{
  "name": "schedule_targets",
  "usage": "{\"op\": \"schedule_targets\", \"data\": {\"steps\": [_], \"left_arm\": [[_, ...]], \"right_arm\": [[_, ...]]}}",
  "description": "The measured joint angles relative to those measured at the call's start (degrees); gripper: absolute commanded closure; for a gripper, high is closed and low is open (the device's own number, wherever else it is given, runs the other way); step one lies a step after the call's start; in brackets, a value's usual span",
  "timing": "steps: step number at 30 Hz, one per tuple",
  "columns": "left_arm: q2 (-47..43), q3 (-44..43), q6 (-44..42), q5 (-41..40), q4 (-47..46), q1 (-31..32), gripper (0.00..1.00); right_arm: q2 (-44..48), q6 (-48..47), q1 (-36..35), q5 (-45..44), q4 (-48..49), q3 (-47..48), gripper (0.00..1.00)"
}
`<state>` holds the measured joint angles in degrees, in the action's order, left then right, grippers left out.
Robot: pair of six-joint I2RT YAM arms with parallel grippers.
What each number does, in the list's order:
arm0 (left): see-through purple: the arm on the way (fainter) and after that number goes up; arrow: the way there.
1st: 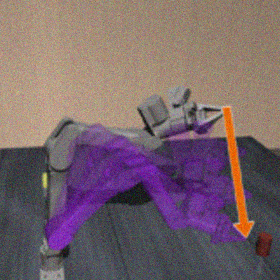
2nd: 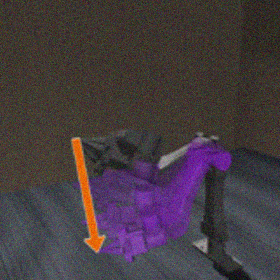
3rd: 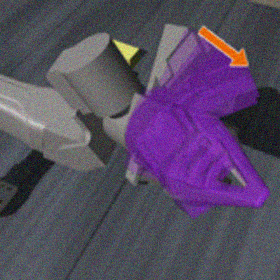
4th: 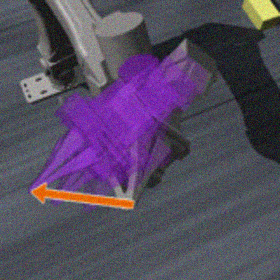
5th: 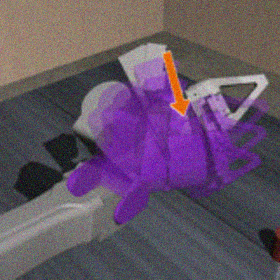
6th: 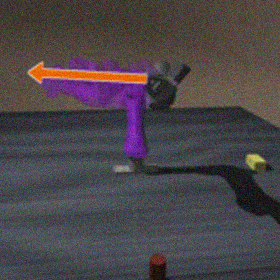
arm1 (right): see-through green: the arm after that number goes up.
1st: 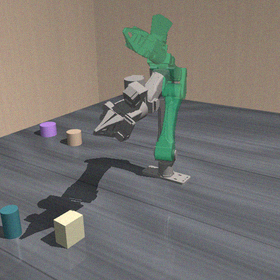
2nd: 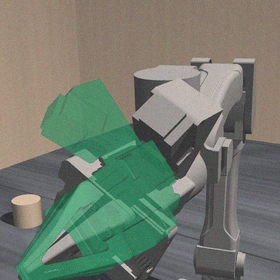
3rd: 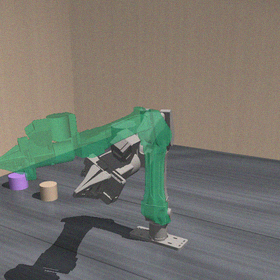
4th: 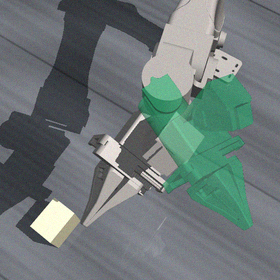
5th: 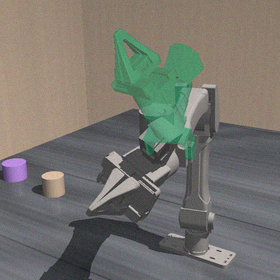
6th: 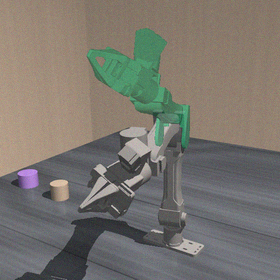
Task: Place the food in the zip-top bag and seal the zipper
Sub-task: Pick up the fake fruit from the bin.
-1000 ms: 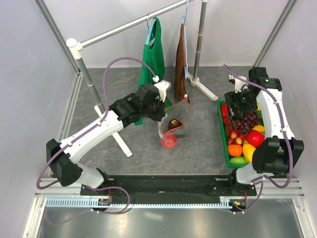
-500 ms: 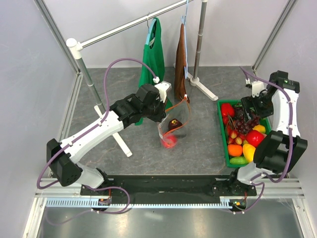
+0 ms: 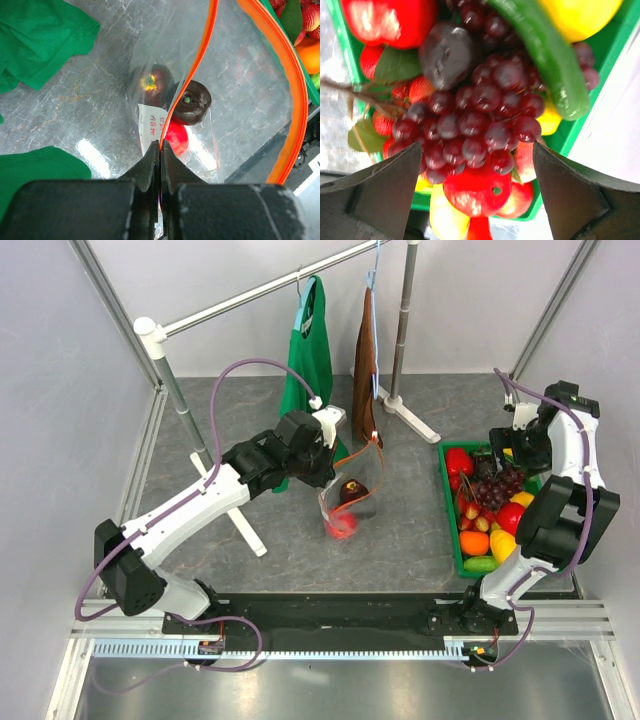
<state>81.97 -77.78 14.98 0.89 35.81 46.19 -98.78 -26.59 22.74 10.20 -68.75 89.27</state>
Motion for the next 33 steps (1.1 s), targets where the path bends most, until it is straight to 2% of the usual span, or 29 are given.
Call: {"op": "schedule_targets", "data": {"steps": [10,17,29,32,33], "left_arm": [[0.02,0.39,0.00,0.94,-0.11,-0.28,0.98],[0.02,0.39,0.00,1.01,-0.20,-0.48,0.98],[0.04,0.39,-0.02,1.16,-0.22,-0.55,0.98],[0.04,0.39,-0.02,1.16,-0.22,-0.55,0.98],[0.04,0.39,0.00,1.16,-0.22,-0.55,0.98]], "right_arm": [[-0.28,7.52,0.17,-2.62,8.04,-6.64,0.02],[-0.28,9.33,0.24,-2.14,10.12,-10.05,0.12],[1.14,10.25,0.37,-0.55,9.51,-11.02,0.53],[2.21,10.51,0.37,0.09,8.74,-10.78,0.65],[2.54,10.62,0.37,0.31,8.35,-10.58,0.73]]}}
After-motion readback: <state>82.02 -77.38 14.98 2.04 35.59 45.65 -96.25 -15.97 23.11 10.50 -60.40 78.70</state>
